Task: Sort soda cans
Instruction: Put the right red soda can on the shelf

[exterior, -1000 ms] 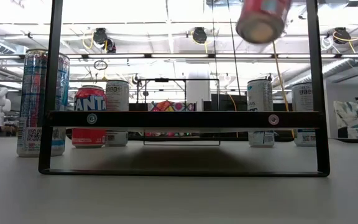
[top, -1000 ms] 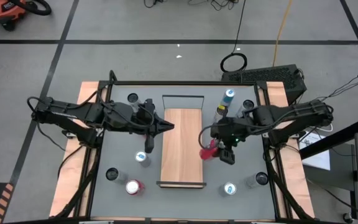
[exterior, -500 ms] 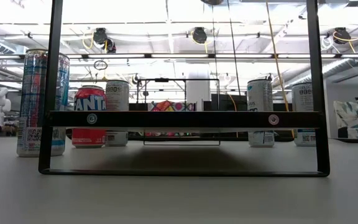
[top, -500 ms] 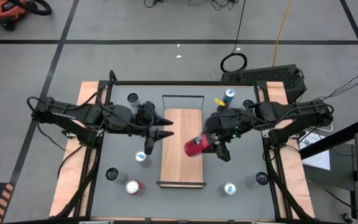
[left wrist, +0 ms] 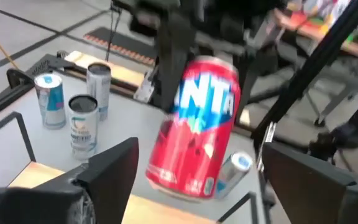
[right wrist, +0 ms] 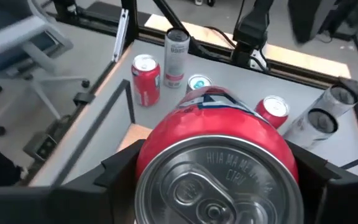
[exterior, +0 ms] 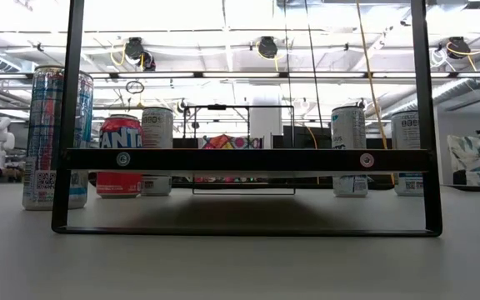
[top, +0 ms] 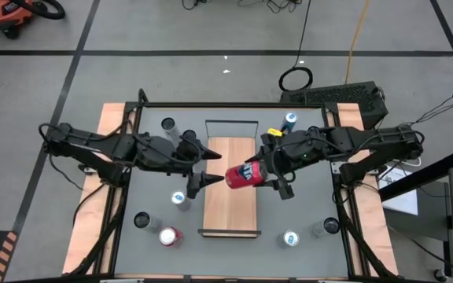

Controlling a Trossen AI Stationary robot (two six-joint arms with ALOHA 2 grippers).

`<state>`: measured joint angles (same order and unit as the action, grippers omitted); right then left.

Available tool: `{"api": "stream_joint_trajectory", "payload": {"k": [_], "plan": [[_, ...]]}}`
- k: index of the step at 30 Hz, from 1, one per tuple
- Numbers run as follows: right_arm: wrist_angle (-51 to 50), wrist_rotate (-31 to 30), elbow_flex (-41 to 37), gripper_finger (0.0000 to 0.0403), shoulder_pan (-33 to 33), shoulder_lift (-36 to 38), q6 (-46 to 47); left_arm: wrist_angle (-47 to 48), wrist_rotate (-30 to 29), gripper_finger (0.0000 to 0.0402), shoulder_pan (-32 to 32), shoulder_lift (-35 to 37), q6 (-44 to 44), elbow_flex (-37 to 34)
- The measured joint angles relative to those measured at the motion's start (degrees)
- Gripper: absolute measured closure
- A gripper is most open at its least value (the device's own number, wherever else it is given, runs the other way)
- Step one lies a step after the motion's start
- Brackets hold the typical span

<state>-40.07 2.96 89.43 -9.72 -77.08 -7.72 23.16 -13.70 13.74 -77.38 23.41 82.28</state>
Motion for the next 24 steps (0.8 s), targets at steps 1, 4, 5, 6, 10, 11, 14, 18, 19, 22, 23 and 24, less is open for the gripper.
{"api": "stream_joint_trajectory", "payload": {"k": [1, 4, 5, 6, 10, 11, 14, 18, 19, 22, 23, 24], "plan": [[0.2, 0.0, 0.0, 0.0144, 0.0, 0.0, -0.7, -0.2, 0.0, 0.0056, 0.0, -0.5, -0.1, 0.0], [1.8, -0.1, 0.0, 0.0144, 0.0, 0.0, -2.1, -0.3, 0.0, 0.0056, -0.1, -2.0, -0.4, 0.0], [2.3, -0.1, 0.0, 0.0144, 0.0, 0.0, -2.4, -0.3, 0.0, 0.0056, -0.2, -2.7, -0.7, 0.0], [2.7, -0.1, 0.0, 0.0144, 0.0, 0.0, -2.6, -0.3, 0.0, 0.0056, -0.2, -3.3, -1.3, 0.0], [3.0, 0.0, 0.0, 0.0144, 0.0, 0.0, -2.2, -0.4, 0.2, 0.0056, -0.8, -5.3, -1.8, 0.0], [3.0, 0.0, 0.0, 0.0144, 0.0, 0.0, -2.1, -0.4, 0.7, 0.0056, -1.0, -5.7, -1.8, 0.0], [3.0, 0.0, 0.0, 0.0144, 0.0, 0.0, -2.1, -1.6, 3.4, 0.0056, -1.6, -7.0, -1.8, 0.0], [3.6, 0.1, 0.0, 0.0144, 0.0, 0.0, -1.9, -3.1, 5.1, 0.0056, -2.1, -8.1, -2.1, 0.0], [3.8, 0.1, 0.0, 0.0144, 0.0, 0.0, -1.9, -3.3, 5.2, 0.0056, -2.1, -8.2, -2.5, 0.0], [4.3, 0.1, 0.0, 0.0144, 0.0, 0.0, -0.8, -3.8, 4.9, 0.0057, -2.1, -8.1, -2.8, 0.0], [4.3, 0.1, 0.0, 0.0144, 0.0, 0.1, -0.4, -3.8, 4.8, 0.006, -2.1, -8.1, -2.8, 0.0], [4.3, 0.1, 0.0, 0.0144, 0.0, 0.1, -0.2, -3.8, 4.9, 0.0065, -2.1, -8.1, -3.0, 0.0]]}}
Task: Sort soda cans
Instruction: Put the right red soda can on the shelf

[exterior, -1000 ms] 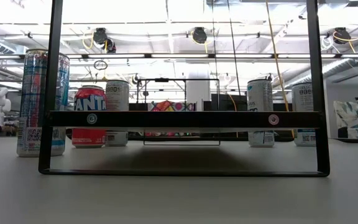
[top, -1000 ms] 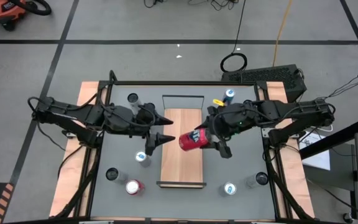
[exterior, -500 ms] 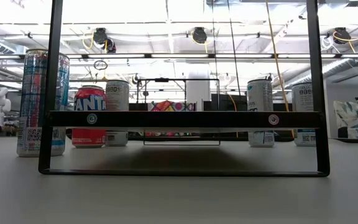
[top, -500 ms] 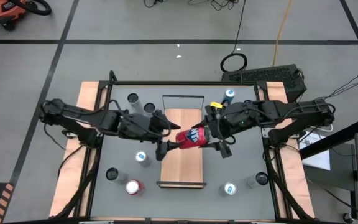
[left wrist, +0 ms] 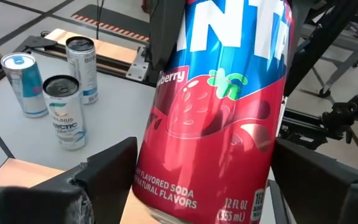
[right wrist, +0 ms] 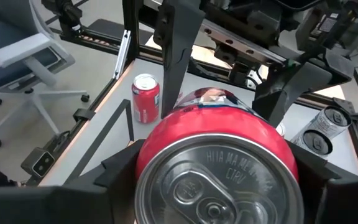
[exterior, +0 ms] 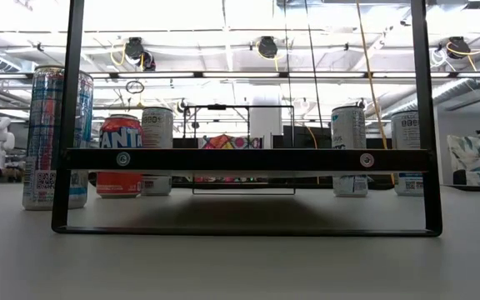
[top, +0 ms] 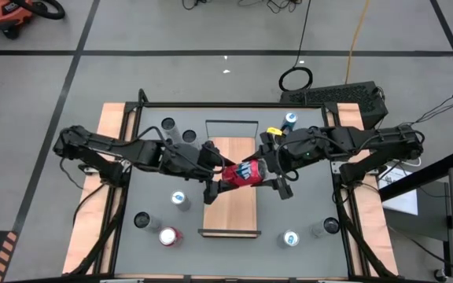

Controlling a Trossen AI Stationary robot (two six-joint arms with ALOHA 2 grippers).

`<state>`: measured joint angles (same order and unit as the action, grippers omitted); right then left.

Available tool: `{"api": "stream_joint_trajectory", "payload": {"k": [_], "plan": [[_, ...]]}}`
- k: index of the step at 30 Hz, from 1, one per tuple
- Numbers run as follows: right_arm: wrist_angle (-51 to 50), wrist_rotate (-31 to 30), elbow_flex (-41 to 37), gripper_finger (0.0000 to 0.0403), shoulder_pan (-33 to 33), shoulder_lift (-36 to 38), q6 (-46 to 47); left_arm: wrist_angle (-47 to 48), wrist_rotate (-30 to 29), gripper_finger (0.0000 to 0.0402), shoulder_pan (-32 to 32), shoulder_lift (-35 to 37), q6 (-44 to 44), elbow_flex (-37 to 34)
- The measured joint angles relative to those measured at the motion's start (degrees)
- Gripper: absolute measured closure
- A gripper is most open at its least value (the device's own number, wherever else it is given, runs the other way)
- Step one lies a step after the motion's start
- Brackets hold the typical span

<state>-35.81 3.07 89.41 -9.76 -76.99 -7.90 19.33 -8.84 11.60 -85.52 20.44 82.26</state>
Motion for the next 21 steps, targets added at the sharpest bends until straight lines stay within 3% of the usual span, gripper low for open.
{"api": "stream_joint_trajectory", "payload": {"k": [7, 12, 16, 21], "plan": [[-0.1, 0.1, 0.0, 0.0144, 0.0, 0.0, 0.9, 0.2, 2.3, 0.0116, 0.0, 0.0, -1.5, 0.0], [0.0, 0.1, 0.0, 0.0144, 0.0, 0.0, 1.7, 0.0, 2.5, 0.0119, 0.0, 0.0, -1.5, 0.0], [0.0, 0.0, 0.0, 0.0144, 0.0, 0.0, 1.7, 0.0, 2.4, 0.0099, 0.2, 0.0, -1.3, 0.0], [0.4, -0.4, 0.0, 0.0144, 0.0, 0.0, 2.8, 0.7, 1.8, 0.0042, 0.3, 0.0, -0.8, 0.0]]}}
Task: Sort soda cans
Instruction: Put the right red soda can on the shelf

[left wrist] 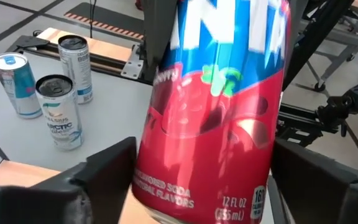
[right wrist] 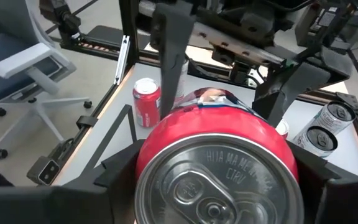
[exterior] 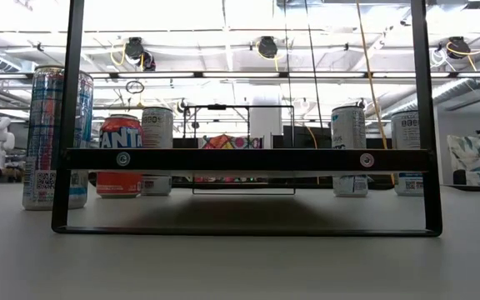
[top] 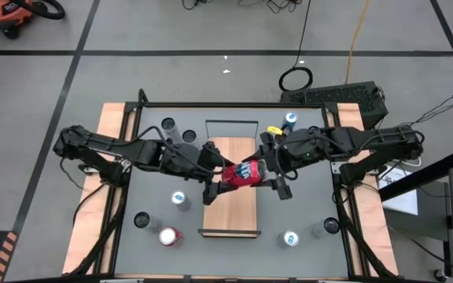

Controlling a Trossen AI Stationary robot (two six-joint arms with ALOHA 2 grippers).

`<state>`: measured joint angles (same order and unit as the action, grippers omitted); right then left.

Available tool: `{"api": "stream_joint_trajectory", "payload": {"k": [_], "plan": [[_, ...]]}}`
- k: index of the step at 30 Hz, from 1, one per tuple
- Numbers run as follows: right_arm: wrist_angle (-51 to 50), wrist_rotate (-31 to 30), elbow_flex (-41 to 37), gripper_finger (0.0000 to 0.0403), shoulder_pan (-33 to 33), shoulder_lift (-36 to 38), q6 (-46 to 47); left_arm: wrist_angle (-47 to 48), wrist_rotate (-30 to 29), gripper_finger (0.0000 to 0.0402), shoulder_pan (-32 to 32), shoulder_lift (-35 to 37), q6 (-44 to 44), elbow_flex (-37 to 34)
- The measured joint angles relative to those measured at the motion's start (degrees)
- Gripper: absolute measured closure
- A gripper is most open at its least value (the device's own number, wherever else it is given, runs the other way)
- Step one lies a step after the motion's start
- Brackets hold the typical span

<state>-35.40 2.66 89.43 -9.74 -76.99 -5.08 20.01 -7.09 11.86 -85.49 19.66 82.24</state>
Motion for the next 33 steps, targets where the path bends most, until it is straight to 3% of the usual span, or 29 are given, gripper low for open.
{"api": "stream_joint_trajectory", "payload": {"k": [3, 6, 17, 23, 33], "plan": [[0.3, -0.1, 0.0, 0.0144, 0.0, 0.0, 0.4, 1.3, 0.9, 0.0014, -0.1, 0.0, 1.0, 0.0], [1.2, -0.3, 0.0, 0.0144, 0.0, 0.0, 0.9, 1.5, 1.1, 0.0012, -0.3, 0.0, 0.8, 0.0], [1.0, 0.4, 0.0, 0.0144, 0.0, 0.0, 2.8, 1.8, 1.0, 0.0115, -0.3, 0.0, 0.2, -0.1], [0.9, 0.4, 0.0, 0.0136, 0.0, 0.0, 2.8, 1.6, 1.0, 0.0109, -0.3, 0.0, 0.3, -0.1], [1.2, 0.1, 0.1, 0.0087, -0.1, 0.1, 9.3, -1.0, 1.1, 0.0099, -0.2, 0.0, 1.0, -0.1]]}}
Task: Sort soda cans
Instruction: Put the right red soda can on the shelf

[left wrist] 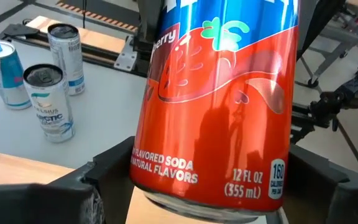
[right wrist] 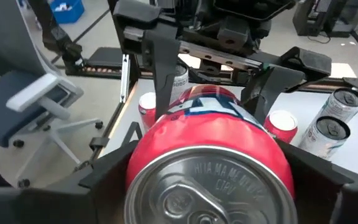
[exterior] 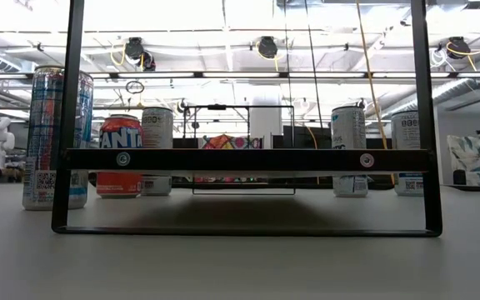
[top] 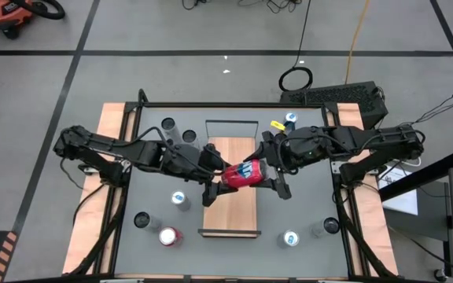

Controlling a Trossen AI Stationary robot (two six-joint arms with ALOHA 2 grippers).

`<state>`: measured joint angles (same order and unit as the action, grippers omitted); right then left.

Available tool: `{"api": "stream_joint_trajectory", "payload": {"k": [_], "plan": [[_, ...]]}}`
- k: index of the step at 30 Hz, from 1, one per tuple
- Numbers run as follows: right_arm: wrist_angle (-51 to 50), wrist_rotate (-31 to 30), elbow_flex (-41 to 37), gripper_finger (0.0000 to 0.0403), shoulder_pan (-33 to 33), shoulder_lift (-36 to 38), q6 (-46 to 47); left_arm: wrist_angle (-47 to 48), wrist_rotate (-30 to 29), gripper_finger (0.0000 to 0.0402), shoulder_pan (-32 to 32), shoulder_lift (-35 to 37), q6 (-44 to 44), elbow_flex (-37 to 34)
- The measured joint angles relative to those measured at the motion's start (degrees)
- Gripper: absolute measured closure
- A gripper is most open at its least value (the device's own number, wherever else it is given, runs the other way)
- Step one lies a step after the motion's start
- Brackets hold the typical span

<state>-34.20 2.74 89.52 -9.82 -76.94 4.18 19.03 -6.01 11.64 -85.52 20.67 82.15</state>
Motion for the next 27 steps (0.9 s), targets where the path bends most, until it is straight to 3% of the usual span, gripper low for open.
{"api": "stream_joint_trajectory", "payload": {"k": [15, 20, 27], "plan": [[3.0, 0.1, 0.0, 0.0081, 0.0, 1.8, 12.2, -4.1, -0.4, 0.0108, 0.0, 0.0, -0.1, 0.0], [7.8, -0.3, -0.1, 0.008, 0.0, 5.0, 19.3, -11.9, -1.0, 0.0108, 0.0, 0.0, 0.0, 0.0], [17.7, -7.8, -0.1, 0.008, 0.0, 9.3, 17.3, -24.5, -7.4, 0.0109, 0.0, 0.0, -2.0, 0.0]]}}
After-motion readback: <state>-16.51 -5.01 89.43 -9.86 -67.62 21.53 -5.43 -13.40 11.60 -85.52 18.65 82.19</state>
